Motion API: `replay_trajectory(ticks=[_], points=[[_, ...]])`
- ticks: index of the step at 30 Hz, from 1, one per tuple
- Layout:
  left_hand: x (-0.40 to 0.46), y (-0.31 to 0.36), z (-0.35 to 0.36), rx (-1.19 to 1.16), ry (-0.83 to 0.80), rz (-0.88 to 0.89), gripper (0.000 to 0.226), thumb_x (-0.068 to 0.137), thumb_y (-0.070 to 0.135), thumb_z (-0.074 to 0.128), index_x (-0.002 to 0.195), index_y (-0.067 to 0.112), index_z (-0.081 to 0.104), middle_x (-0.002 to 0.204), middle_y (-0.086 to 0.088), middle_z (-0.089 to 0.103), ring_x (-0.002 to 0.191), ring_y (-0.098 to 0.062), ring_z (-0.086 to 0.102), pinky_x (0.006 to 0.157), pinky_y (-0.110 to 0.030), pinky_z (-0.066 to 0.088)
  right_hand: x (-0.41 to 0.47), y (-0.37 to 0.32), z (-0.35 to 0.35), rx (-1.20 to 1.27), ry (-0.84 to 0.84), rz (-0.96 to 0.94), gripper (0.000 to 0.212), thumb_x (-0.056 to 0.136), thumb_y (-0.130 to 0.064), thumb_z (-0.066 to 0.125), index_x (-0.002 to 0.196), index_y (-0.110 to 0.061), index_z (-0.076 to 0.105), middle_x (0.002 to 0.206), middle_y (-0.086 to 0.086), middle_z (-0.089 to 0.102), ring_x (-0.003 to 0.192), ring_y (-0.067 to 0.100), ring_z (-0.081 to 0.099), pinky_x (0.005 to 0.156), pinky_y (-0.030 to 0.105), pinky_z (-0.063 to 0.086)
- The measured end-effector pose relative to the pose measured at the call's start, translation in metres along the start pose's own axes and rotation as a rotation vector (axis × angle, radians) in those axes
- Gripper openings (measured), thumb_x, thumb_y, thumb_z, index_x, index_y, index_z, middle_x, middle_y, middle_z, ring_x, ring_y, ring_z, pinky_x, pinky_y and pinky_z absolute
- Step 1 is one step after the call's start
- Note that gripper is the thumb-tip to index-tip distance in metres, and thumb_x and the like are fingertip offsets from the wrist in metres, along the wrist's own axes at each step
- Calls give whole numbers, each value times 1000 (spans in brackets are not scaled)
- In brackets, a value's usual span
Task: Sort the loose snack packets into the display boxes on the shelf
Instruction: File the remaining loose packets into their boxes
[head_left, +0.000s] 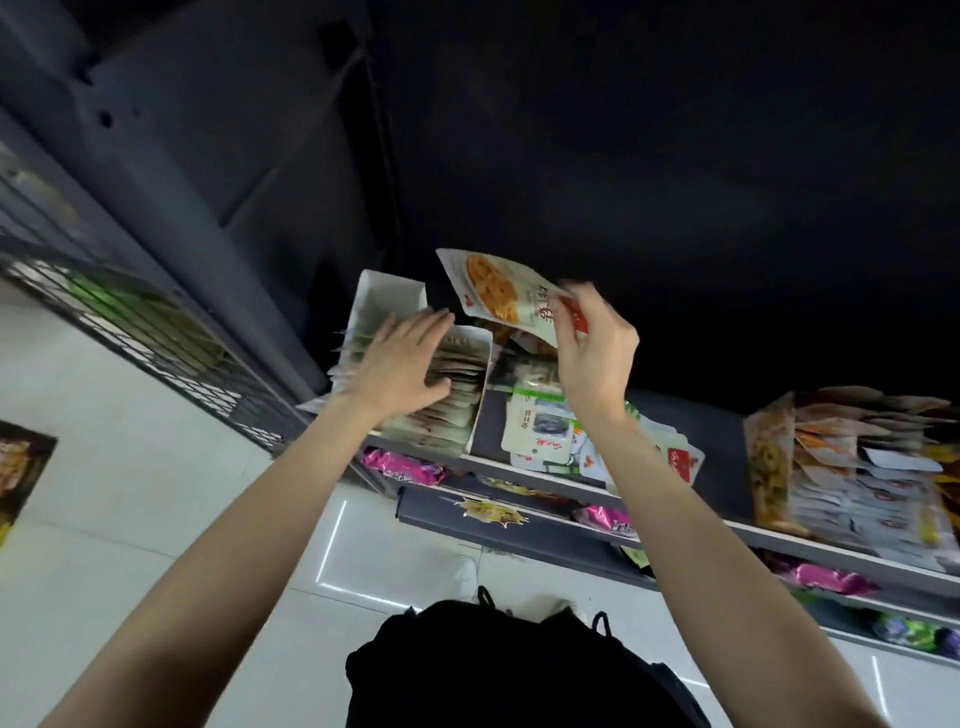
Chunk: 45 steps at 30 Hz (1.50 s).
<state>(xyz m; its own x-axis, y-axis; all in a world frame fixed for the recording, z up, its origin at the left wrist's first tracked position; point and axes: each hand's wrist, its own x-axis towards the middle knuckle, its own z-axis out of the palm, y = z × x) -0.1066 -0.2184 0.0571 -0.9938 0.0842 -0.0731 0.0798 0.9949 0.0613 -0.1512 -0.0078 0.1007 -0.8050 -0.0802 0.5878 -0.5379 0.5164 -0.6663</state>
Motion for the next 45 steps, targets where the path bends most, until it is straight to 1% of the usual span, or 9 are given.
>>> replay_trajectory(ticks=[6, 10, 15, 27, 33, 35, 37, 39, 45], points=[[-7, -14, 20, 30, 197, 131, 52, 89, 49, 30, 111, 21, 69, 109, 1, 70, 96, -20, 66, 100, -35, 40, 0, 12, 26, -61, -191, -209, 28, 84, 4, 57, 102, -13, 70, 95, -2, 71, 81, 12, 68, 70, 33, 57], [-13, -22, 33, -9, 313, 158, 42, 89, 44, 38, 105, 24, 72, 102, 4, 70, 89, -19, 65, 88, -34, 47, 3, 4, 55, -417, -496, -498, 40, 73, 3, 61, 104, -21, 68, 85, 2, 70, 61, 26, 66, 46, 32, 51], [-15, -22, 41, -21, 415, 110, 39, 90, 42, 41, 106, 25, 71, 97, 1, 66, 88, -22, 61, 82, -35, 47, 17, -21, 99, -733, -875, -402, 38, 93, -7, 51, 127, -23, 51, 109, 2, 61, 90, 29, 66, 63, 35, 49], [-23, -14, 43, -121, 531, -11, 29, 86, 32, 47, 98, 18, 69, 94, 0, 68, 87, -23, 62, 84, -34, 40, 10, -1, 101, -541, -891, -326, 39, 91, -2, 48, 122, -22, 61, 111, 5, 64, 95, 32, 64, 74, 41, 53], [-43, 72, 25, -558, 807, -19, 14, 86, 25, 52, 95, 16, 49, 77, 2, 55, 73, -10, 45, 67, -20, 34, -41, 52, 25, -235, -308, -46, 19, 92, -9, 57, 107, -13, 70, 96, 0, 73, 67, 4, 62, 57, 17, 48], [-40, 107, 41, -629, 711, 41, 13, 85, 25, 54, 94, 18, 46, 73, 3, 52, 69, -9, 44, 60, -19, 37, -68, 87, 7, -340, -377, 116, 24, 91, -4, 56, 111, -12, 68, 102, 6, 72, 72, 12, 66, 57, 24, 52], [-29, 128, 66, -639, 517, -3, 19, 85, 26, 55, 100, 17, 48, 81, 1, 55, 74, -13, 51, 58, -26, 47, -88, 120, 2, -495, -614, 206, 38, 91, -9, 57, 128, -13, 57, 130, 10, 58, 113, 24, 59, 90, 41, 52], [-15, 136, 92, -584, 215, -145, 34, 88, 28, 57, 116, 13, 46, 102, -6, 55, 93, -21, 54, 74, -34, 52, -100, 138, -2, -614, -862, 223, 55, 94, -21, 55, 145, -16, 35, 153, 7, 30, 142, 25, 26, 116, 43, 22], [9, 132, 130, -487, -196, -462, 52, 89, 29, 60, 131, 13, 34, 123, -13, 50, 109, -29, 53, 86, -37, 49, -103, 154, -11, -658, -1085, 287, 66, 98, -36, 46, 152, -20, 11, 159, 2, 7, 146, 18, 4, 117, 43, 7]])
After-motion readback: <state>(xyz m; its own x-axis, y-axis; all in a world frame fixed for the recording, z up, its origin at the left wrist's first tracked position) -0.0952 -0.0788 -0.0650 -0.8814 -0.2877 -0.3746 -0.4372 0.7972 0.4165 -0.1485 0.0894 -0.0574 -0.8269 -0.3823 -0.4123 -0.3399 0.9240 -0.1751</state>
